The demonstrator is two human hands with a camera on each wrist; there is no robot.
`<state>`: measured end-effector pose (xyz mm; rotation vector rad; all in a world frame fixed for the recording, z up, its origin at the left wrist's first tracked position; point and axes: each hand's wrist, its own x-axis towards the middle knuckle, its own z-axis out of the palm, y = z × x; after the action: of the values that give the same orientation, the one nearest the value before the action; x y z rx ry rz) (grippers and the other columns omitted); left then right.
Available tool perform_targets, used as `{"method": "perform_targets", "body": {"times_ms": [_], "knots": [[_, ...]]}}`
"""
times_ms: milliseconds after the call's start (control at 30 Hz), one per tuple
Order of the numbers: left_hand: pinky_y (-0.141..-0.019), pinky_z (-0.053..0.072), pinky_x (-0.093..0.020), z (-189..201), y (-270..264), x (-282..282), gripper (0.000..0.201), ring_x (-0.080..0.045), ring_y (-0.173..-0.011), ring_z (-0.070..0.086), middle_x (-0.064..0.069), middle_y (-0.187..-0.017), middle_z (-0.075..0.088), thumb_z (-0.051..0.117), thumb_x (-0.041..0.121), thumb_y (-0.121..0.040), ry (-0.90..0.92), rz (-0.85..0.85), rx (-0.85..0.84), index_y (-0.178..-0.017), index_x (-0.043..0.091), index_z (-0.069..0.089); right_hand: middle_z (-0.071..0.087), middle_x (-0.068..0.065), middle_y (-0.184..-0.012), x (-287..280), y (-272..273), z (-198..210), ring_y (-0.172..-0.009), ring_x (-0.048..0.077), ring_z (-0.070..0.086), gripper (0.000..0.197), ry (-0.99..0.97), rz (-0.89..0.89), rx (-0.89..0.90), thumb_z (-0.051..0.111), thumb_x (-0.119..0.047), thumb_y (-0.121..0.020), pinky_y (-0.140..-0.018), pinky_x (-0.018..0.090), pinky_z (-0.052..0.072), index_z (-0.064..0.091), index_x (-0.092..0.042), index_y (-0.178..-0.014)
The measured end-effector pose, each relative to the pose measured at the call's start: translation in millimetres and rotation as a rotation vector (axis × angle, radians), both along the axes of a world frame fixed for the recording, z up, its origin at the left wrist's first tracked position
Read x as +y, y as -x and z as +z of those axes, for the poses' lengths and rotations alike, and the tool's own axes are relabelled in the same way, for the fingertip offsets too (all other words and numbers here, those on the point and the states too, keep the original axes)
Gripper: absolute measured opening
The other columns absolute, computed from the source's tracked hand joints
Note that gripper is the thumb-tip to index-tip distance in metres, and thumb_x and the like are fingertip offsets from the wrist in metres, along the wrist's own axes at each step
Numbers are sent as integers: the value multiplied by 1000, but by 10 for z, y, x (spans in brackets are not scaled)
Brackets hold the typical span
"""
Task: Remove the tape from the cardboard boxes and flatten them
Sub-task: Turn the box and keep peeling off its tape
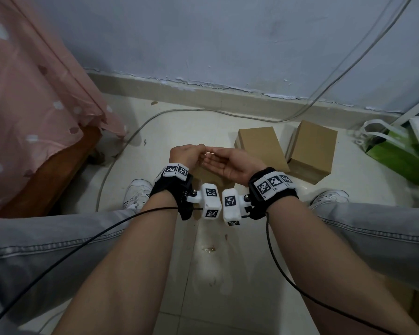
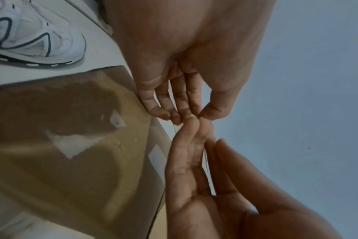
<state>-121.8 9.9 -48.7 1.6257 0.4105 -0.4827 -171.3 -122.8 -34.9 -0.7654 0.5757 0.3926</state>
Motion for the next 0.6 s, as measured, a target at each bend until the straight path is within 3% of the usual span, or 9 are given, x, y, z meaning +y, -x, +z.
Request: {"method": "perform_targets", "body": {"times_ms": [100,167,267,400,500,600], "knots": [[-72,52,-31,14,-3,9,15,-20,-62,58,-3,-59,66,68,16,-63,-21,1,-3,-48,16,71,70,16,-83,31,0,16,-81,22,70,23,6,2,-1,43,-4,-102,-88,38,55,64,6,-103],[-77,56,-34,19,-17,17,11,-19,-63,59,-1,-59,67,66,21,-57,-51,-5,-4,-48,18,71,70,17,-83,37,1,20,-82,24,70,23,1,-6,-3,44,-4,-101,-88,39,55,64,8,-102],[-83,57,-36,1,-30,38,18,-19,-63,62,-1,-60,69,65,20,-63,-79,5,-25,-46,16,70,69,17,-81,24,-2,27,-77,24,71,22,4,-25,0,45,-3,-101,-83,36,59,64,9,-101],[-90,58,-41,-112,-23,17,7,-22,-81,74,-4,-78,76,73,24,-65,-48,-39,-160,-67,19,78,69,15,-78,-8,-16,23,-78,23,69,21,-6,-64,18,45,-4,-101,-82,37,59,63,7,-99],[-83,53,-25,-90,9,-49,19,-14,-88,69,2,-88,76,78,34,-75,-173,-112,-249,-88,21,79,66,14,-76,1,-10,23,-78,23,66,20,-30,-95,35,45,-3,-100,-78,36,59,62,4,-95],[-72,42,-18,-83,20,-73,17,-11,-82,62,1,-86,72,75,31,-82,-278,-81,-280,-94,19,79,66,11,-76,19,-1,11,-78,23,66,19,13,-66,39,46,-5,-100,-76,35,60,63,2,-97]]}}
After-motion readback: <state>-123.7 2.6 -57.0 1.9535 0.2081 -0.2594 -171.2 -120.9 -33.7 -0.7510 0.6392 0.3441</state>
